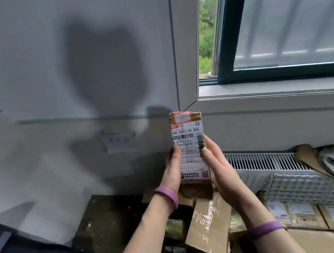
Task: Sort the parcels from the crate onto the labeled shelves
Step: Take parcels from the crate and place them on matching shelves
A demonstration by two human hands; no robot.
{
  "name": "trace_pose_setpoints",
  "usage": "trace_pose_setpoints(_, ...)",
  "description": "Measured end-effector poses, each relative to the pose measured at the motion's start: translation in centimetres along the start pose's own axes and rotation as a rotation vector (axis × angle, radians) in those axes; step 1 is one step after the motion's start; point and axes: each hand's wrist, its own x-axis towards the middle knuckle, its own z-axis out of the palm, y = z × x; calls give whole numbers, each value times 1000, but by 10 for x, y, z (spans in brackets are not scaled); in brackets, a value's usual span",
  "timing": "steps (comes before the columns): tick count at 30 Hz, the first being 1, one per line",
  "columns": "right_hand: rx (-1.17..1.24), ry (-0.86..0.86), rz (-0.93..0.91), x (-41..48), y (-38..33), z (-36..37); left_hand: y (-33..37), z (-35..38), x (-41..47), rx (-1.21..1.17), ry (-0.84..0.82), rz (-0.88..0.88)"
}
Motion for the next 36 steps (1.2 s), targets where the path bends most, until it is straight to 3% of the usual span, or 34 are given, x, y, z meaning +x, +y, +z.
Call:
trace_pose_setpoints(11,-5,-26,-37,-10,-13,19,11,-14,-12,-1,-16,39)
trace_pose_setpoints(18,23,-211,-37,-3,-6,64,30,-44,-62,-72,145,177)
trace_pose_setpoints(21,94,-364,36,-5,4,105,40,-65,-110,-128,287,233)
trace_pose_setpoints(26,106,-631,164,-42,21,188,37,-128,-197,-113,694,342)
trace_pose_setpoints(36,47,-1080,269,-167,26,334,16,-203,-391,-275,1037,553)
